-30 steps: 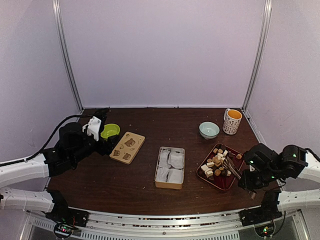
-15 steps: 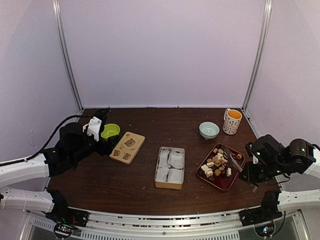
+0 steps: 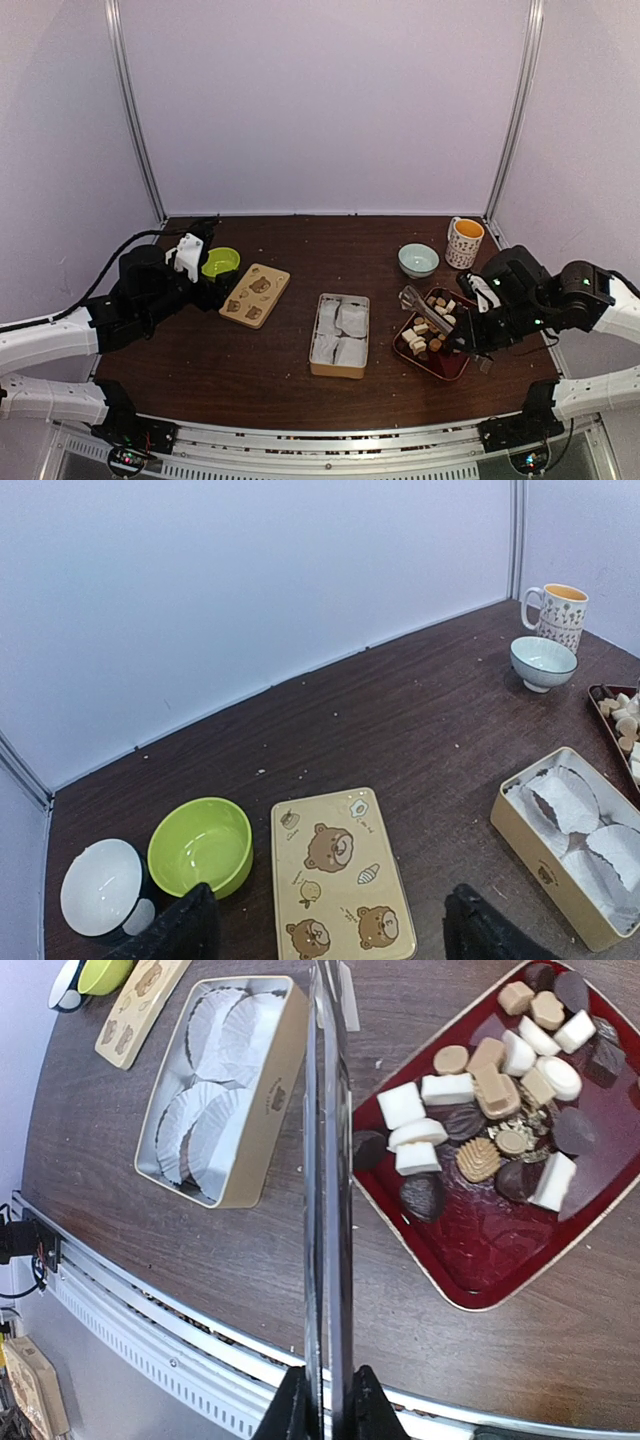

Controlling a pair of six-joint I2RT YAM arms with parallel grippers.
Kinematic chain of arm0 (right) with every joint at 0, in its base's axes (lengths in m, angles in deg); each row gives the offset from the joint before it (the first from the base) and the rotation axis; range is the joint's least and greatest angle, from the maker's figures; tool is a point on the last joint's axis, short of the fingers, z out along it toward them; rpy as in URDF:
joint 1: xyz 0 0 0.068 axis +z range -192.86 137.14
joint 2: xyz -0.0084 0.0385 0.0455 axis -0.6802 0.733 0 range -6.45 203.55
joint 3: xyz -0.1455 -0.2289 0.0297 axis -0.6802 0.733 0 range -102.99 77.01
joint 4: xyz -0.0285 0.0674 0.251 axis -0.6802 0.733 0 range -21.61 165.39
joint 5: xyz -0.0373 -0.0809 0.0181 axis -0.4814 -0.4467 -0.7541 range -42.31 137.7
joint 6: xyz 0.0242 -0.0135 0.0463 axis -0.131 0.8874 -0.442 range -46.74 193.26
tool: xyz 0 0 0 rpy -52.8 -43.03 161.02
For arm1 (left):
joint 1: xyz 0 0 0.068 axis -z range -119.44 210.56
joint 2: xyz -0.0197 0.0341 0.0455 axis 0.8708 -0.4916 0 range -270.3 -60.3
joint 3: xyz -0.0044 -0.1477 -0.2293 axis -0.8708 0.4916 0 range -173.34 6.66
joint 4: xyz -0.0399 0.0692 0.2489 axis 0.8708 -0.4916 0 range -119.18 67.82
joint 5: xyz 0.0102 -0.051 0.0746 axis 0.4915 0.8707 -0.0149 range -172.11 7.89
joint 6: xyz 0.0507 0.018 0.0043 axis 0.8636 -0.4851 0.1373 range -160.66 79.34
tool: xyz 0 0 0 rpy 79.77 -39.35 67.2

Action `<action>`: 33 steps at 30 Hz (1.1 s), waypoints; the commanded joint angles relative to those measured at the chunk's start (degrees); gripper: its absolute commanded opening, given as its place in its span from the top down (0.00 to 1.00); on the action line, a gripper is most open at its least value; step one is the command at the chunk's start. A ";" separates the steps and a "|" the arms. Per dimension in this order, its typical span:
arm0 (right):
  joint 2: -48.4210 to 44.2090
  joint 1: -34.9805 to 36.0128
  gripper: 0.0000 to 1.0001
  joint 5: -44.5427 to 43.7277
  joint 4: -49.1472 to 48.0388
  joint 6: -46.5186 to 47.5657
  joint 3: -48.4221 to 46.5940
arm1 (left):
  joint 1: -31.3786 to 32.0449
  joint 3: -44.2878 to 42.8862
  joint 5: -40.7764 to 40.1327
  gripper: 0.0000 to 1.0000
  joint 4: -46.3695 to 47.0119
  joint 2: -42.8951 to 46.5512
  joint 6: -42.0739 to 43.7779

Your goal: Pack the chocolate

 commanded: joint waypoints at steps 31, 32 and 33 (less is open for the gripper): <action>22.93 2.60 0.88 1.97 -12.97 8.94 -9.44 | -0.25 -1.24 0.23 0.21 1.75 -0.76 -0.06; 23.08 2.62 0.86 1.91 -12.88 8.97 -9.52 | -0.25 -1.31 0.19 0.21 1.69 -0.87 -0.05; 23.18 2.58 0.85 1.88 -12.83 8.97 -9.65 | -0.25 -1.33 0.22 0.22 1.72 -0.89 -0.08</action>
